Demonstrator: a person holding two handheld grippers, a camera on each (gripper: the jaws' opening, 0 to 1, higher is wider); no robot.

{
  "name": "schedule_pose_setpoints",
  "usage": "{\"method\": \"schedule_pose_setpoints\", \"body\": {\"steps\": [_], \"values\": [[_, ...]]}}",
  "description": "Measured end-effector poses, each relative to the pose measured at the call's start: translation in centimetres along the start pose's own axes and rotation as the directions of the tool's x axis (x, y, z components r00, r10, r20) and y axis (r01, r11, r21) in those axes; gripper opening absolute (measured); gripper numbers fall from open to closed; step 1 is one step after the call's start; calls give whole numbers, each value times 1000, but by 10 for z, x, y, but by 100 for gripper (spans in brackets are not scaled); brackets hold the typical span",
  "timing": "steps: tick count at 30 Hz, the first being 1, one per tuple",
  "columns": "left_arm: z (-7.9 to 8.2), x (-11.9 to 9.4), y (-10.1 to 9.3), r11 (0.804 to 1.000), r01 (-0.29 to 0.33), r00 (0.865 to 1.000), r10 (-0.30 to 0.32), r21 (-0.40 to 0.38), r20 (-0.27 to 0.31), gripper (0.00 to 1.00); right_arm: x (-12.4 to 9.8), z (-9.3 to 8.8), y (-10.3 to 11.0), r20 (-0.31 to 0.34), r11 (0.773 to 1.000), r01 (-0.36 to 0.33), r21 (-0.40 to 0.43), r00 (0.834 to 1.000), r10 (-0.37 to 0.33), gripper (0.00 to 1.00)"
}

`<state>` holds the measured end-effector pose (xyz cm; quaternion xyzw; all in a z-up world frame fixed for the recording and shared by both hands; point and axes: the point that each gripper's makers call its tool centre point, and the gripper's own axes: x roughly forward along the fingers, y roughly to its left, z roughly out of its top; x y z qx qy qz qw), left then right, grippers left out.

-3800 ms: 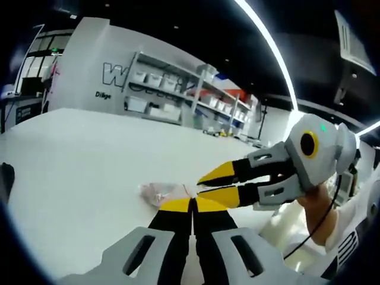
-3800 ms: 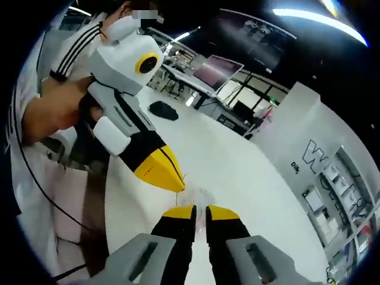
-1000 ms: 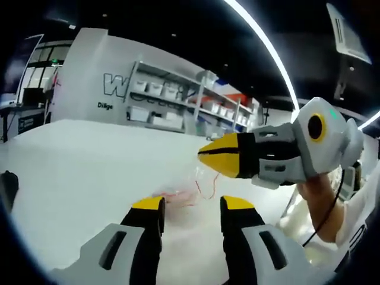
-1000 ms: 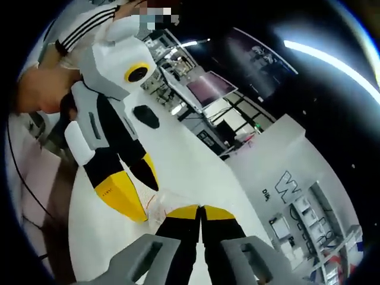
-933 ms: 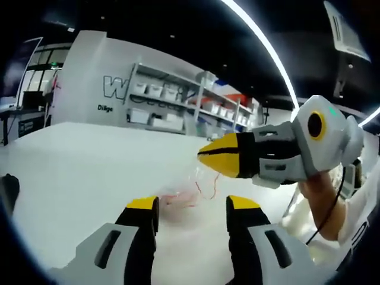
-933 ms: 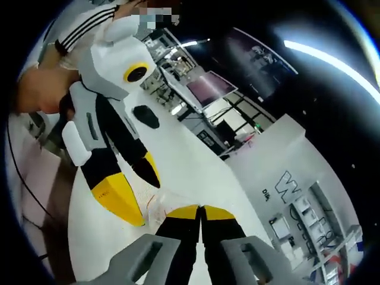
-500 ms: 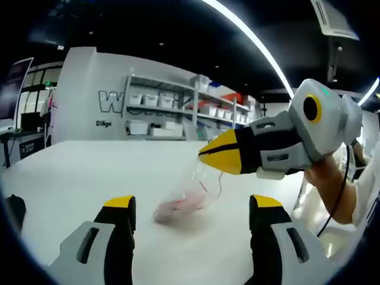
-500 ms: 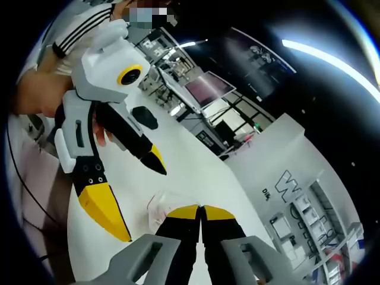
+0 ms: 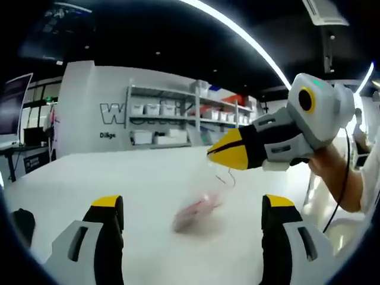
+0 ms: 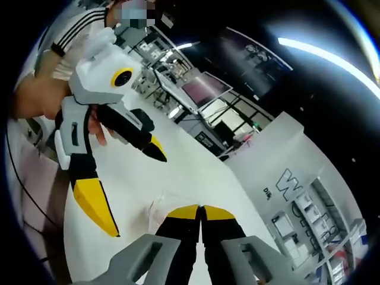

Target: Open the resealable bag by pulling the two sides of the seal apart until the entire bag opening is separated and visibly accessible.

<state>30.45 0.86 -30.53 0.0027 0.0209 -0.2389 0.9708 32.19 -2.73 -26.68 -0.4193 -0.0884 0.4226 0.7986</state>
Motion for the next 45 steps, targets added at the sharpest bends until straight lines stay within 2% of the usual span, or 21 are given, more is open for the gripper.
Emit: {"method": "schedule_pose_setpoints", "body": {"steps": [12, 24, 37, 45], "values": [[-2, 0, 0, 1000, 6, 1000, -6, -18, -12, 95, 6, 0, -12, 1, 1000, 6, -7, 1000, -6, 0], [-5, 1, 1, 1000, 5, 1000, -6, -29, -28, 94, 21, -12, -39, -19, 999, 30, 12, 999, -30, 0], [-5, 0, 0, 999, 11, 999, -12, -36, -32, 93, 33, -25, -52, -40, 999, 41, 27, 998, -39, 0], [-7, 0, 0, 999, 12, 999, -14, -40, -39, 93, 44, -36, -73, -67, 997, 65, 43, 996, -62, 0]]}}
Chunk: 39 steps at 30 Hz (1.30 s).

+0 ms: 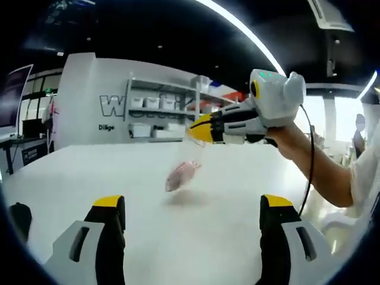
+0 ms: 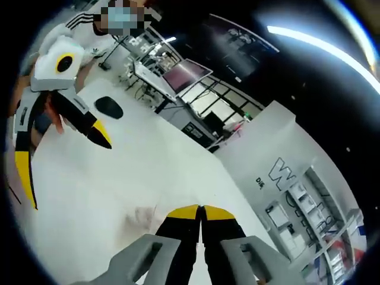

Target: Open the resealable bag by pulling the two sides of the seal apart until the entire bag opening is separated and visibly accessible.

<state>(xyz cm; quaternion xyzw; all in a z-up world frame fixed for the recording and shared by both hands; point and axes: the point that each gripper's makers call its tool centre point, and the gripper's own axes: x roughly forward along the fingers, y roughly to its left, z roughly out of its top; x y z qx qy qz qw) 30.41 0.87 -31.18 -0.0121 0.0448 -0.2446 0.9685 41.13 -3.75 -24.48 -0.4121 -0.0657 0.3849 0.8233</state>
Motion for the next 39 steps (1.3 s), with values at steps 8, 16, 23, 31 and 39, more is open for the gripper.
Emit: {"method": "schedule_pose_setpoints", "body": {"steps": [8, 16, 23, 31, 39], "values": [[-1, 0, 3, 1000, -7, 1000, 7, -2, -4, 93, 9, -10, -3, -21, 1000, 1, 8, 1000, 0, 0], [-1, 0, 6, 1000, -14, 1000, 14, -5, -3, 93, 16, -13, -11, -29, 1000, 11, 18, 1000, -11, 0], [-3, -1, 11, 999, -36, 999, 35, -6, -25, 97, 20, -14, -21, -30, 999, 25, 22, 999, -24, 0], [-12, -7, 24, 998, -58, 981, 58, 8, -185, 93, 22, -17, -28, -35, 999, 34, 27, 999, -33, 0], [5, -15, 36, 996, -75, 972, 85, 52, -221, 92, 26, -14, -32, -31, 999, 34, 25, 999, -33, 0]]}}
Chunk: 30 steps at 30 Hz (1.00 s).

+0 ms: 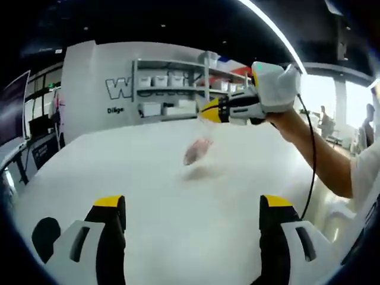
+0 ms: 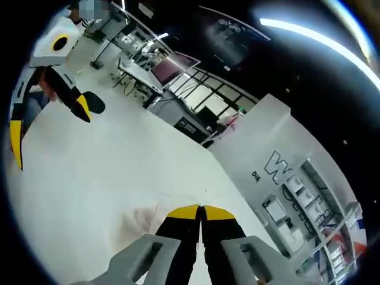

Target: Open the resealable bag by pulling the two sides of the seal apart until the entire bag opening is separated and visibly accessible.

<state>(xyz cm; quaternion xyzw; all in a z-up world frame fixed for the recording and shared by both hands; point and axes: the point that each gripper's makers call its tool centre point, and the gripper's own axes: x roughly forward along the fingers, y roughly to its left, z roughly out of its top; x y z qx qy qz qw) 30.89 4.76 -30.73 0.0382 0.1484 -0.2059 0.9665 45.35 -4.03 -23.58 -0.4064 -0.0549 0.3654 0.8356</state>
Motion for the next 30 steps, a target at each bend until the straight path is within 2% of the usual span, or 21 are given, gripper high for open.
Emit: {"method": "schedule_pose_setpoints", "body": {"steps": [8, 14, 21, 30], "values": [[0, 0, -3, 1000, 16, 1000, -16, -17, -12, 91, 7, -4, -7, -16, 1000, -4, 3, 1000, 4, 0], [-8, 7, -3, 999, 37, 998, -38, -16, -53, 90, 16, -10, -10, -35, 1000, -5, 7, 999, 5, 0], [-12, 7, 4, 999, 23, 998, -24, -26, -53, 89, 20, -13, -10, -41, 1000, -8, 9, 999, 8, 0], [-3, 6, 2, 999, 38, 998, -38, 2, -49, 88, 24, -16, -12, -45, 1000, -6, 19, 999, 7, 0]]}}
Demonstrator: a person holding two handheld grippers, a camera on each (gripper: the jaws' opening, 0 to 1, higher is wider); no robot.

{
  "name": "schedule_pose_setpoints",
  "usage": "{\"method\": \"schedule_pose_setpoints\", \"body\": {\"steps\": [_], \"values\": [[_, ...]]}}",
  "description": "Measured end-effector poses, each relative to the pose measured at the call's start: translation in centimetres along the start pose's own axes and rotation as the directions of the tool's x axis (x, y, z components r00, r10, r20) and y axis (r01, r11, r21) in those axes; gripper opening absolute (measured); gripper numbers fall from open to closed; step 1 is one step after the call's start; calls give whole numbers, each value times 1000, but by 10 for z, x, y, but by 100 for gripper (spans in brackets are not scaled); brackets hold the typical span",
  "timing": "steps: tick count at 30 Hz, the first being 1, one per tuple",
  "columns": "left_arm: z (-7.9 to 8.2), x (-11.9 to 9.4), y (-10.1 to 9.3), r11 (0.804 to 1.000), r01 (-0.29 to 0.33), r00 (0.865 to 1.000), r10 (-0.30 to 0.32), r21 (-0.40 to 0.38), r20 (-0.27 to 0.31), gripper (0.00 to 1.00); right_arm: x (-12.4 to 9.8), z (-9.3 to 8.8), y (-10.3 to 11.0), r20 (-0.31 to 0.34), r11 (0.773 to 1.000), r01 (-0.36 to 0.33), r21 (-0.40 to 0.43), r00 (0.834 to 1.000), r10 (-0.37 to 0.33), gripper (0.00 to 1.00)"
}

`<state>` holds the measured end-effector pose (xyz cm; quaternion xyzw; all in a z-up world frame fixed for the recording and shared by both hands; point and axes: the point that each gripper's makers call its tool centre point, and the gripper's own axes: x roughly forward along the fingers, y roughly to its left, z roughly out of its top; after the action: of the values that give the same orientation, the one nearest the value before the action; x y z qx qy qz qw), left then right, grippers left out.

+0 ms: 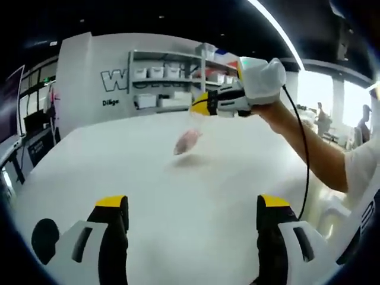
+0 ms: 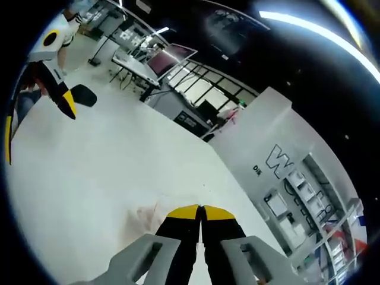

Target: Open the resealable bag by pulling the two sides of the seal apart until the entire bag opening is separated and visibly accessible.

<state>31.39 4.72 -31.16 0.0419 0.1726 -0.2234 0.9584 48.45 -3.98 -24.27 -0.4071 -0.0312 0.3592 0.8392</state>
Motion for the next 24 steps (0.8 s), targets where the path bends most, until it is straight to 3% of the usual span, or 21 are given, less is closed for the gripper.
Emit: {"method": "schedule_pose_setpoints", "body": {"steps": [7, 14, 24], "values": [[4, -11, 7, 1000, -10, 1000, 11, -22, 7, 83, 2, -2, 0, -7, 1000, 2, 8, 1000, -2, 0], [15, -20, 7, 999, -41, 997, 43, -23, 66, 82, 4, 1, 0, -7, 1000, 4, 6, 1000, -4, 0], [27, -29, 3, 999, -33, 992, 35, -25, 123, 78, 7, 5, 2, 1, 1000, 2, 13, 1000, -2, 0]]}}
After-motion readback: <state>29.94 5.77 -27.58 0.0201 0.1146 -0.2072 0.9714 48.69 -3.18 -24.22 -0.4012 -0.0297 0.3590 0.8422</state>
